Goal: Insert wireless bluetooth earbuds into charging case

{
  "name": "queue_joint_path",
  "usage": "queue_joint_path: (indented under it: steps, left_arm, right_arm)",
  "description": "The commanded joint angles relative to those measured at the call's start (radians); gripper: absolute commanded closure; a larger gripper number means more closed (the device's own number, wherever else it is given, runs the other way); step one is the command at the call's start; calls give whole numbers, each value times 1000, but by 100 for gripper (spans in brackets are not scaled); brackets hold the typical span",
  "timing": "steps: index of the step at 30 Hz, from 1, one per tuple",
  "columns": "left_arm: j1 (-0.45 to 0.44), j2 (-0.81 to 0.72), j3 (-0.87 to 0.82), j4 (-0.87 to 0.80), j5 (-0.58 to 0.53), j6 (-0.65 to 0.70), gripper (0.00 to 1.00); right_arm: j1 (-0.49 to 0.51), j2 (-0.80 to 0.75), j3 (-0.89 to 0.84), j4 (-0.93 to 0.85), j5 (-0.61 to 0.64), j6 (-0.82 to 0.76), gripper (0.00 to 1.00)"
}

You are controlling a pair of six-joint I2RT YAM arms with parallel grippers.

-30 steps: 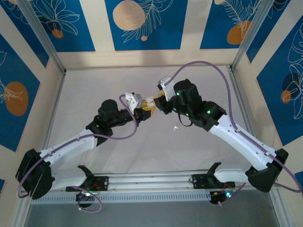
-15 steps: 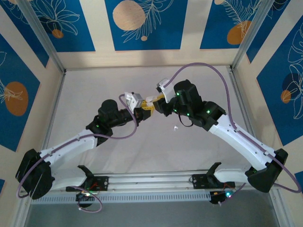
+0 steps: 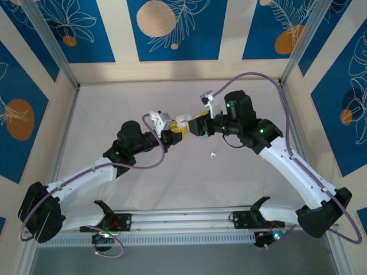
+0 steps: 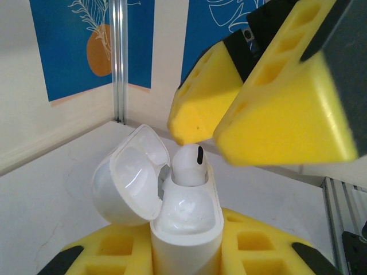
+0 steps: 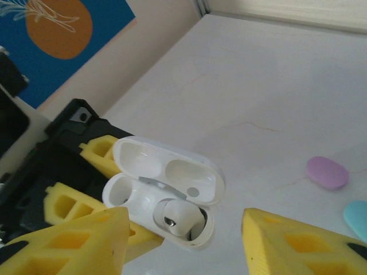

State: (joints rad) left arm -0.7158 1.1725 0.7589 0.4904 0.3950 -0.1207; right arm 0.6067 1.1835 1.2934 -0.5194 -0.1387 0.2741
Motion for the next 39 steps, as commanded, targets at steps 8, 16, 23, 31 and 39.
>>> queue_joint_path:
  steps: [8,16,23,31,39]
  left_arm:
    - [-9,-11,9,37,15,29,76]
    - [-8,-10,8,50,25,37,76]
    - [-8,-7,8,60,30,32,76]
    - [-10,-7,5,59,25,36,76]
    - [-9,-20,-29,81,-2,66,76]
  right_arm:
    - [-85,-47,9,24,-166,129,48]
    - [-94,2,19,-28,-177,136,66]
    - [-90,46,43,-71,-195,127,66]
    - [-95,7,45,-79,-158,121,61]
    - [-150,-123,-24,-56,90,199,49]
